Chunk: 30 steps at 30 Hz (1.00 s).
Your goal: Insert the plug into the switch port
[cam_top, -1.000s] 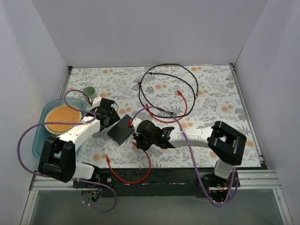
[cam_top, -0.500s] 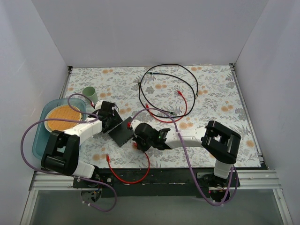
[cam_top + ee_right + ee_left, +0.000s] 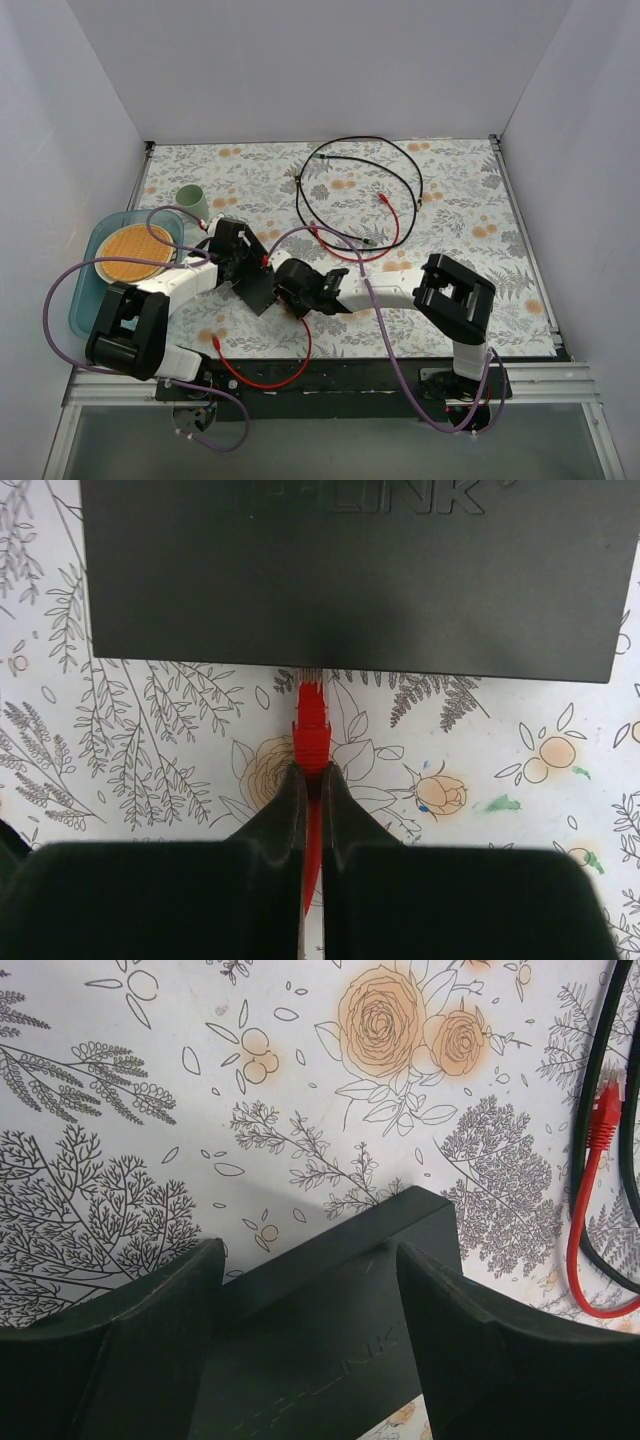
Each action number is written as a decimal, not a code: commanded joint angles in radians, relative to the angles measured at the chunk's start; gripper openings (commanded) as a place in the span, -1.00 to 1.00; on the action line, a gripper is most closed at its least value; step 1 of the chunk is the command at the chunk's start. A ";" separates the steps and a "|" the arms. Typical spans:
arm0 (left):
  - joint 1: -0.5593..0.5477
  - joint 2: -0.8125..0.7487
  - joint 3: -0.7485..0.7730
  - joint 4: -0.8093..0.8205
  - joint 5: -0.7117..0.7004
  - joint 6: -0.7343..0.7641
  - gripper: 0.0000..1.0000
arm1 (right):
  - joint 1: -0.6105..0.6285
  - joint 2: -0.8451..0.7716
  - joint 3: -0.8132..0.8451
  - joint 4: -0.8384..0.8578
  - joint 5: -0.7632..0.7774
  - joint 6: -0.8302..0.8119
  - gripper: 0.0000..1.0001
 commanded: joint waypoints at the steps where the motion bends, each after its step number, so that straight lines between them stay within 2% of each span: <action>1: -0.019 -0.004 -0.036 -0.061 0.081 -0.029 0.39 | -0.002 0.059 0.123 -0.050 0.087 0.003 -0.97; 5: -0.020 -0.020 -0.035 -0.064 0.083 -0.025 0.44 | -0.022 0.082 0.152 -0.079 0.108 0.007 -0.97; 11: -0.019 -0.026 -0.029 -0.069 0.075 -0.011 0.58 | -0.045 0.032 0.099 -0.078 0.154 0.033 -0.97; 16: -0.019 -0.041 -0.027 -0.080 0.029 0.009 0.76 | -0.054 -0.007 0.060 -0.043 0.087 0.014 -0.97; 30: -0.019 0.025 0.020 -0.089 -0.023 0.078 0.81 | -0.036 -0.051 -0.044 -0.006 -0.013 -0.038 -0.97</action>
